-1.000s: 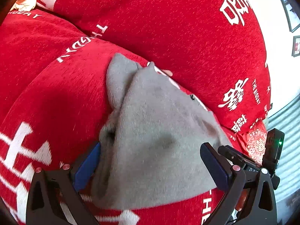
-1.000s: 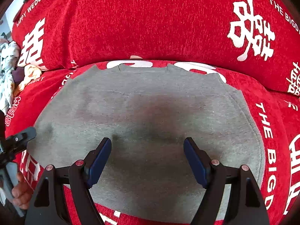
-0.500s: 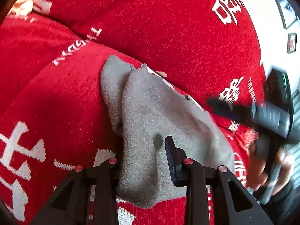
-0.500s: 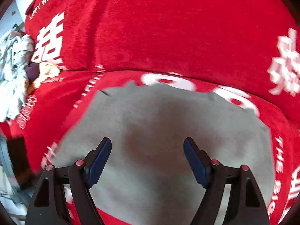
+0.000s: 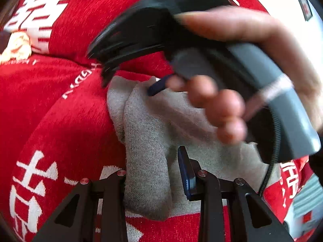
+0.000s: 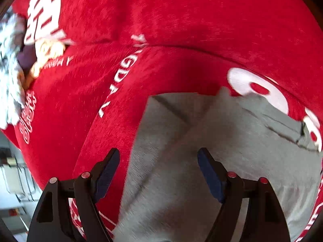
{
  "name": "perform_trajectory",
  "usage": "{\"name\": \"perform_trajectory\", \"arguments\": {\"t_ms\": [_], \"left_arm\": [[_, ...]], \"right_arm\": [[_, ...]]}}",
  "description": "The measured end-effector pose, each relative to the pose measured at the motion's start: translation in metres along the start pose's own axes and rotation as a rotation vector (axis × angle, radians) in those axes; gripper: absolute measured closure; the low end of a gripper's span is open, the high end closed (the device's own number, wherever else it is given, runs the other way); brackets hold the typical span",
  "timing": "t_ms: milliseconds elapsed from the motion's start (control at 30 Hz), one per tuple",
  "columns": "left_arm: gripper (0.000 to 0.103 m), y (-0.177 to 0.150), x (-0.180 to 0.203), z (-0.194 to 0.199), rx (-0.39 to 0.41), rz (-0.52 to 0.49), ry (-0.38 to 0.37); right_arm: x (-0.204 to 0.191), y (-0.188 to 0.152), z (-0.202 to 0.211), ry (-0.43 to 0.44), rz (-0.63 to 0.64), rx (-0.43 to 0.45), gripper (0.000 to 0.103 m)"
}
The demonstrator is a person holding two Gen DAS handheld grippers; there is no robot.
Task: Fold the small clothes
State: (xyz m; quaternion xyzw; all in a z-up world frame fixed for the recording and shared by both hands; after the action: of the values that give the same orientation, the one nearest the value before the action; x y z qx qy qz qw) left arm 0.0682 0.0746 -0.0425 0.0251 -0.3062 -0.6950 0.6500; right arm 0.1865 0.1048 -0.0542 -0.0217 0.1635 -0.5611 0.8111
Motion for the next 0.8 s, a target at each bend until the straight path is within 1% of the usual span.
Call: {"name": "perform_trajectory", "arguments": {"t_ms": [33, 133, 200, 233, 267, 300, 333, 367, 433, 500, 567, 633, 667, 800], "left_arm": [[0.08, 0.0, 0.002, 0.0, 0.001, -0.009, 0.005], [0.08, 0.001, 0.002, -0.001, 0.0, -0.018, 0.013], [0.08, 0.002, 0.002, -0.003, -0.003, -0.018, 0.017], [0.08, 0.002, 0.001, -0.003, -0.005, -0.018, 0.02], [0.08, 0.003, 0.001, -0.005, -0.008, -0.017, 0.024], [0.08, 0.002, 0.0, -0.005, -0.01, -0.016, 0.025], [0.08, 0.002, 0.0, -0.006, -0.013, -0.015, 0.021], [0.08, 0.003, 0.001, -0.005, -0.013, -0.013, 0.021], [0.08, 0.004, 0.003, -0.005, -0.016, -0.015, 0.022], [0.08, 0.005, 0.006, -0.005, -0.012, -0.029, 0.038], [0.081, 0.005, 0.008, -0.006, -0.008, -0.043, 0.052], [0.081, 0.005, 0.01, -0.006, -0.004, -0.055, 0.068], [0.085, 0.005, 0.01, -0.006, -0.002, -0.056, 0.072], [0.085, 0.002, 0.013, -0.004, 0.004, -0.062, 0.108]], "right_arm": [[-0.002, 0.001, -0.005, -0.035, 0.014, -0.018, 0.021], [-0.007, 0.004, -0.016, -0.124, 0.058, -0.07, 0.02], [-0.009, 0.005, -0.022, -0.191, 0.083, -0.087, 0.02], [-0.01, 0.005, -0.024, -0.225, 0.095, -0.088, 0.024], [-0.008, 0.005, -0.023, -0.279, 0.105, -0.074, 0.041], [-0.005, 0.004, -0.021, -0.306, 0.101, -0.061, 0.05], [-0.002, 0.003, -0.017, -0.287, 0.09, -0.044, 0.062], [0.002, 0.002, -0.013, -0.261, 0.08, -0.031, 0.076], [0.013, -0.001, -0.004, -0.176, 0.053, -0.003, 0.083], [0.022, -0.005, 0.004, -0.111, 0.039, 0.031, 0.085], [0.027, -0.009, 0.011, -0.07, 0.042, 0.06, 0.086], [0.031, -0.01, 0.017, -0.051, 0.044, 0.078, 0.086], [0.031, -0.012, 0.019, -0.047, 0.049, 0.089, 0.086], [0.029, -0.017, 0.032, -0.039, 0.074, 0.129, 0.086]]}}
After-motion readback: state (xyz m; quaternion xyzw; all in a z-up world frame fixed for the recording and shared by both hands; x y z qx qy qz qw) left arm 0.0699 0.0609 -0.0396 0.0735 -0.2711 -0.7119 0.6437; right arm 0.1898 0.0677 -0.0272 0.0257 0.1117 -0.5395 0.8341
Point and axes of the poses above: each gripper's, at about its wrist camera, not at the fingertips, and z roughly against the way its jaws point, x to its right, y to its top, the point moved 9 cm from there along -z, roughly the way its jaws point, and after that the axes turned 14 degrees about -x, right-handed, at the moved point
